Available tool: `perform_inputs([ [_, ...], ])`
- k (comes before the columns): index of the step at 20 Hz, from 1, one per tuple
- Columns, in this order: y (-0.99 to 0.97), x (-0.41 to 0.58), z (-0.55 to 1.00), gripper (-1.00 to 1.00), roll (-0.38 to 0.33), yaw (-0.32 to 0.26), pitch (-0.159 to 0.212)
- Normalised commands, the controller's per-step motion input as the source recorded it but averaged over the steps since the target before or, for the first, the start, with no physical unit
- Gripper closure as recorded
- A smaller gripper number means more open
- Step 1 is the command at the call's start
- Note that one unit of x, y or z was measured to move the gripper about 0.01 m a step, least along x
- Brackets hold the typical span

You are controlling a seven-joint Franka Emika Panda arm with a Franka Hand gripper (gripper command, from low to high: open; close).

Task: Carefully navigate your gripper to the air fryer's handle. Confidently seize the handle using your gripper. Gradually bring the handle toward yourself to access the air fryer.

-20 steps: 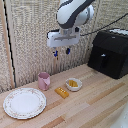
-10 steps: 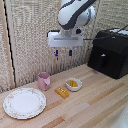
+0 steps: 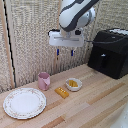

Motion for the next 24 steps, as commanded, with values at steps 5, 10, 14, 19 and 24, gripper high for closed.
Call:
perform_inputs([
  [5, -0.11, 0.015, 0.0, -1.0, -0.375, -0.095, 0.052],
  [10, -0.15, 0.031, 0.0, -1.0, -0.375, -0.11, 0.009],
  [14, -0.17, 0.054, -0.02, -1.0, -0.375, -0.085, -0.031],
  [19, -0.16, 0.097, 0.0, -1.0, -0.375, -0.038, -0.141],
  [24, -0.15, 0.15, 0.0, -1.0, -0.375, -0.02, -0.154],
])
